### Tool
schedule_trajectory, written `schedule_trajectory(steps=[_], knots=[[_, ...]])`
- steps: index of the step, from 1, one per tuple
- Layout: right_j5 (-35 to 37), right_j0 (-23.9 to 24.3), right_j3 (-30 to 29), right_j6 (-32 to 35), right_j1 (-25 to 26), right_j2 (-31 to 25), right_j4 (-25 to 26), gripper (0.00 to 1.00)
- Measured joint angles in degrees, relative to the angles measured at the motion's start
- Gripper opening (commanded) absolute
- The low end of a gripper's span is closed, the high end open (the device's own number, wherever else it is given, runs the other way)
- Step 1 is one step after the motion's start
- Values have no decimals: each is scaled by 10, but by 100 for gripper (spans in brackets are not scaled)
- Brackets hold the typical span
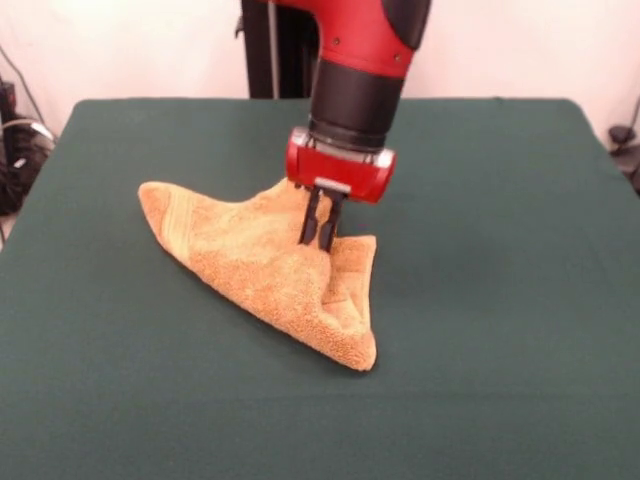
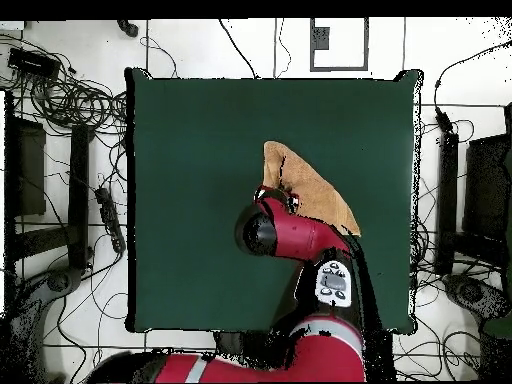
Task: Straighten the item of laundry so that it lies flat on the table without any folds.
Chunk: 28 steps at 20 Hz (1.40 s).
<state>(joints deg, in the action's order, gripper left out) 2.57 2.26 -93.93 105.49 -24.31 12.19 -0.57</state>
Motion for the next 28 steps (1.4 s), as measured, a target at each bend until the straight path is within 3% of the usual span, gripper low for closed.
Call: schedule_trajectory(steps=[2,9,20,28], knots=[[81,0,12,0,-28,0,0,0],[229,29,55,0,-74,-6,5,0],[238,99,126,0,-76,-50,61,0],[240,150,186,0,-45,-111,105,0]])
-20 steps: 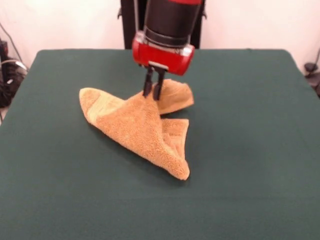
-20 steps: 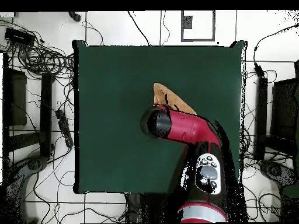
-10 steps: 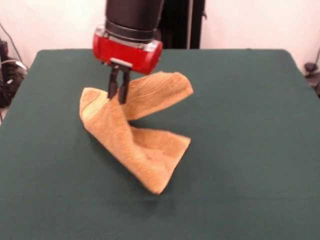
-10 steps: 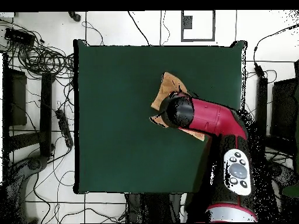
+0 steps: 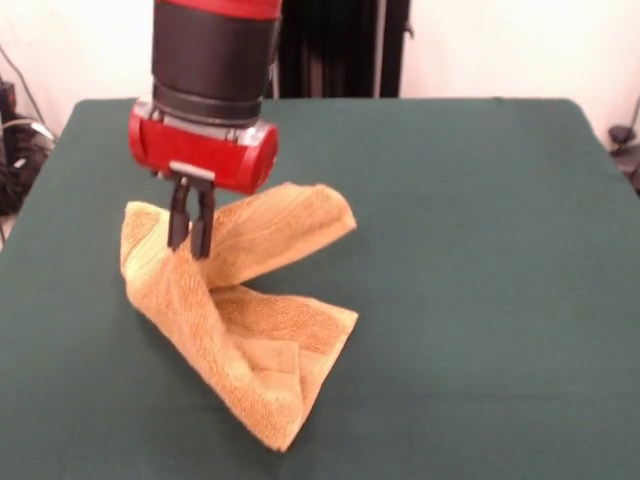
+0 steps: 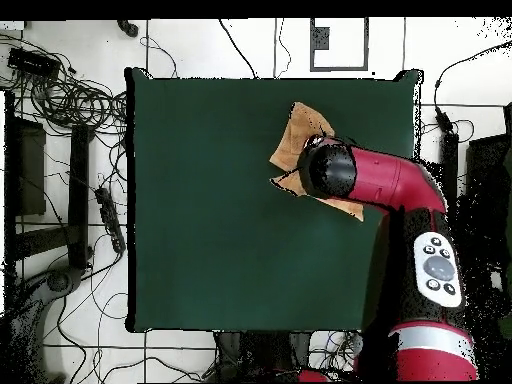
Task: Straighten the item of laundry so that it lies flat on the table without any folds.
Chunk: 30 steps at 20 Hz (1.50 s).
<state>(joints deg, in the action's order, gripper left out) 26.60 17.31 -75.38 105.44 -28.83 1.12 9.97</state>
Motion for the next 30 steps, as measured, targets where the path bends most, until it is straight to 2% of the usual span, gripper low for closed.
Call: schedule_trajectory(steps=[5,13,21,30], knots=[[21,18,24,0,20,-32,22,0],[73,22,38,0,19,-55,39,0],[174,-4,64,0,-3,-55,61,0],[184,-41,59,0,-46,-41,71,0]])
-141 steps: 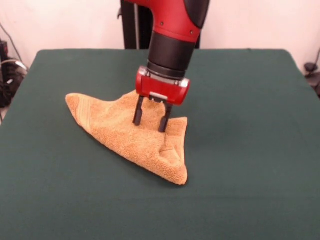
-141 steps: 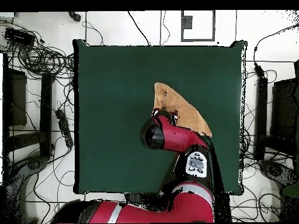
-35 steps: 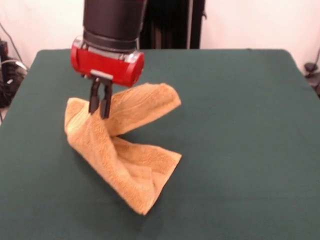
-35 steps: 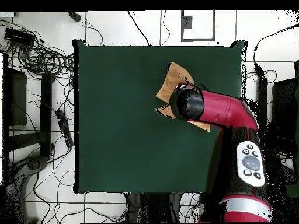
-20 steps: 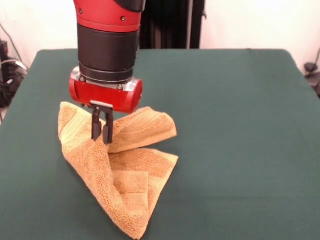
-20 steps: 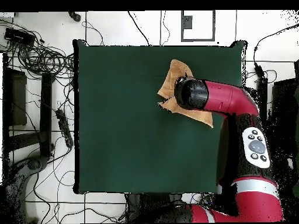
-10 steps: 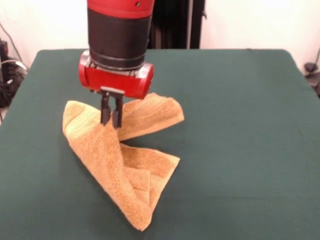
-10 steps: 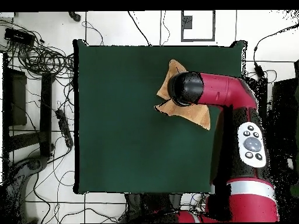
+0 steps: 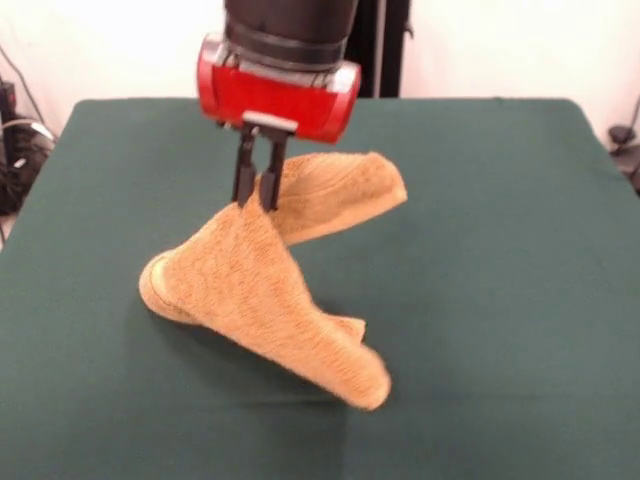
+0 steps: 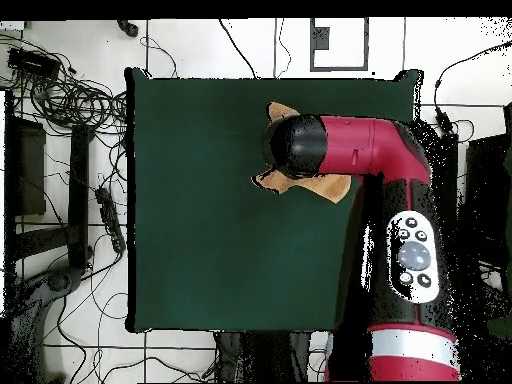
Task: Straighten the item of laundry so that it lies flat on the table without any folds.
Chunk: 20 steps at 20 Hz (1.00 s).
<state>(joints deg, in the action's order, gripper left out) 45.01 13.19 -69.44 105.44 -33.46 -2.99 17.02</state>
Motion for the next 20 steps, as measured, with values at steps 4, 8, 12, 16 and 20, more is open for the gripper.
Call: schedule_trajectory(steps=[4,8,12,16,20], knots=[[0,-22,-4,0,-21,11,1,0],[0,-45,-9,0,-39,27,1,0],[-2,-58,-18,0,-52,36,1,0],[-2,-63,-21,0,-59,41,1,0],[-1,-69,-21,0,-63,48,-2,0]])
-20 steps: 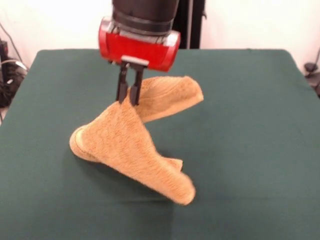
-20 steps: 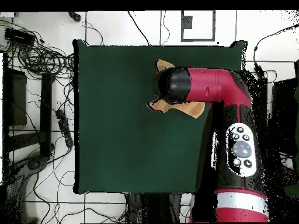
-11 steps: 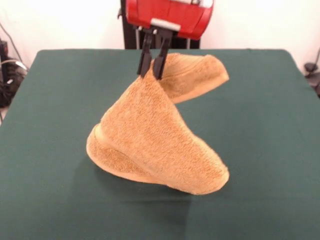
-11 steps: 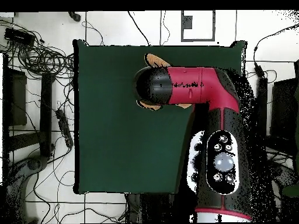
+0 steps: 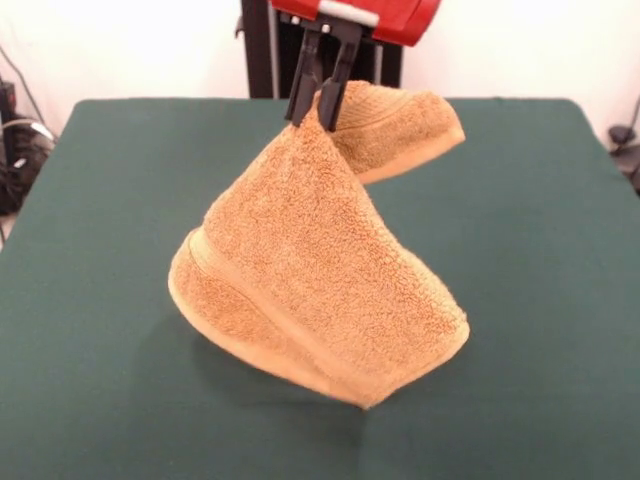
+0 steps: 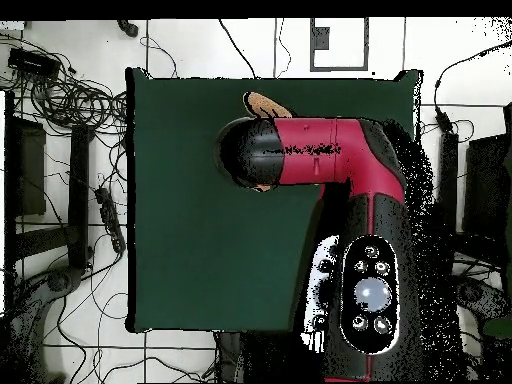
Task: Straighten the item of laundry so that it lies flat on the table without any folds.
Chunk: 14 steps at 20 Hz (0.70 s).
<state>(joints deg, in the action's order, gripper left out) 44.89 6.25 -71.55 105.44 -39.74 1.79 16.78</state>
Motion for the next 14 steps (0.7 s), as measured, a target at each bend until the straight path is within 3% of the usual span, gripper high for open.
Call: schedule_trajectory(steps=[14], knots=[[71,-8,31,0,-2,1,-16,0]])
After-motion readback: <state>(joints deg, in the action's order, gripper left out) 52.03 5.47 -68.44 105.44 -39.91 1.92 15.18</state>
